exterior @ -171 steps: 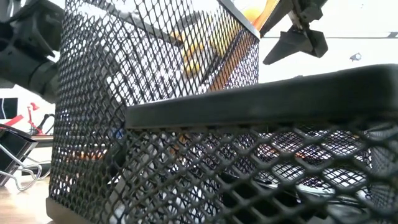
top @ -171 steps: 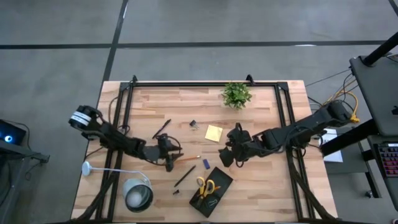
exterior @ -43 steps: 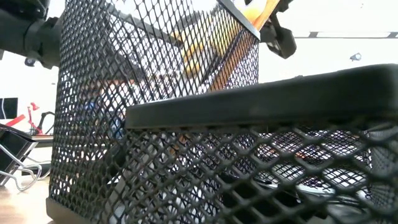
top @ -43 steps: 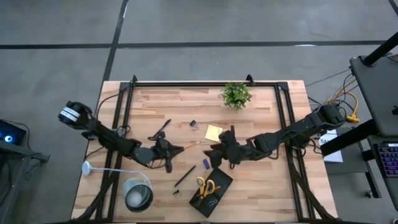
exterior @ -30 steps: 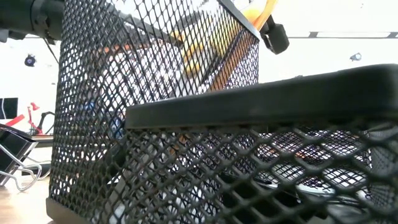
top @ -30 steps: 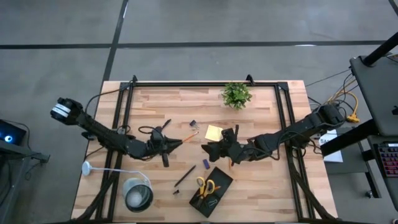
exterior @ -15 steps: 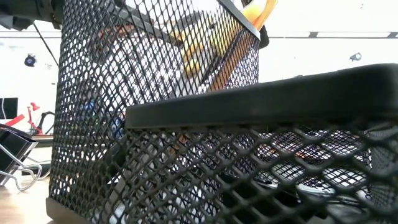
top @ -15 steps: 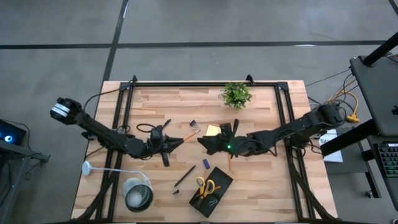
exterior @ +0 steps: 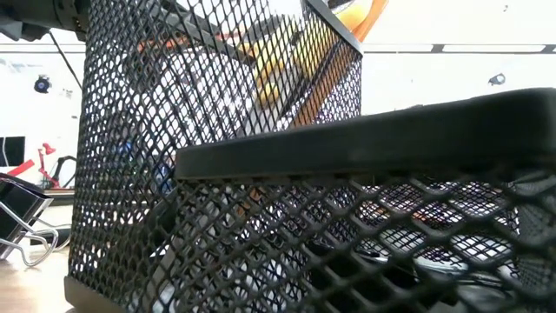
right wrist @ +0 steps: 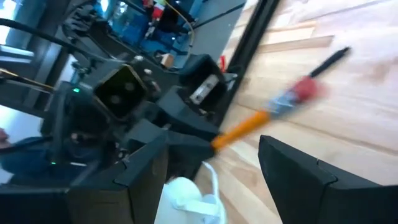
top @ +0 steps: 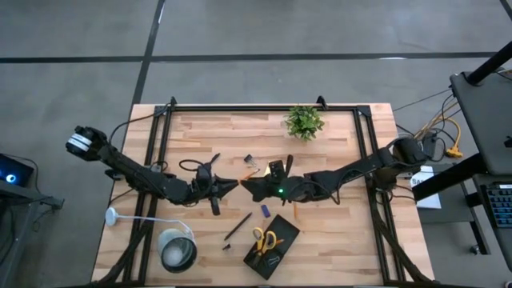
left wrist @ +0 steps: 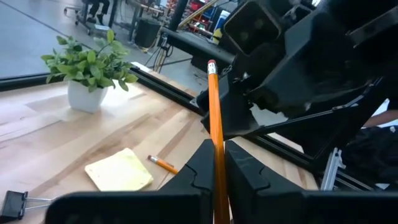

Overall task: Pick and place office supplies into organizer
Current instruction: Put the left pencil into the desk organizer

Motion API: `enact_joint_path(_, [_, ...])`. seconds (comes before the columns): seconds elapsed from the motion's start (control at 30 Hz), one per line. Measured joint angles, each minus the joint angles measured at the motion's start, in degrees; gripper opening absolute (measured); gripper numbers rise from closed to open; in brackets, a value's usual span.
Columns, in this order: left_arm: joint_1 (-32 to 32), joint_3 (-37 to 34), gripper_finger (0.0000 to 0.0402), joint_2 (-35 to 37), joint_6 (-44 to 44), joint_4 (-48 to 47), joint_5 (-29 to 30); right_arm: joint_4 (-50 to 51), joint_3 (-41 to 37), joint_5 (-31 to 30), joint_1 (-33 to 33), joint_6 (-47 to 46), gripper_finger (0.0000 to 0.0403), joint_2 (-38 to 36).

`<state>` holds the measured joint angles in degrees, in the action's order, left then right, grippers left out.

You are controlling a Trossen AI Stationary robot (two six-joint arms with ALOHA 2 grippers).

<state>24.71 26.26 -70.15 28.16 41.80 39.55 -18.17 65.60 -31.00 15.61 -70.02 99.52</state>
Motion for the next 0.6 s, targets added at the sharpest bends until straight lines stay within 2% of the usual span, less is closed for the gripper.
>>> enact_joint_path(0.23, [0.0, -0.04, 0.0002, 0.22, 0.0, -0.3, -0.12, 0.05, 1.12, 0.05, -1.0, 1.49, 0.0209, 0.08])
enact_joint_path(0.6, [0.0, -0.04, 0.0001, 0.22, -0.02, -0.28, -0.35, 1.65, 1.05, -0.17, -1.05, 3.5, 0.0103, -0.03])
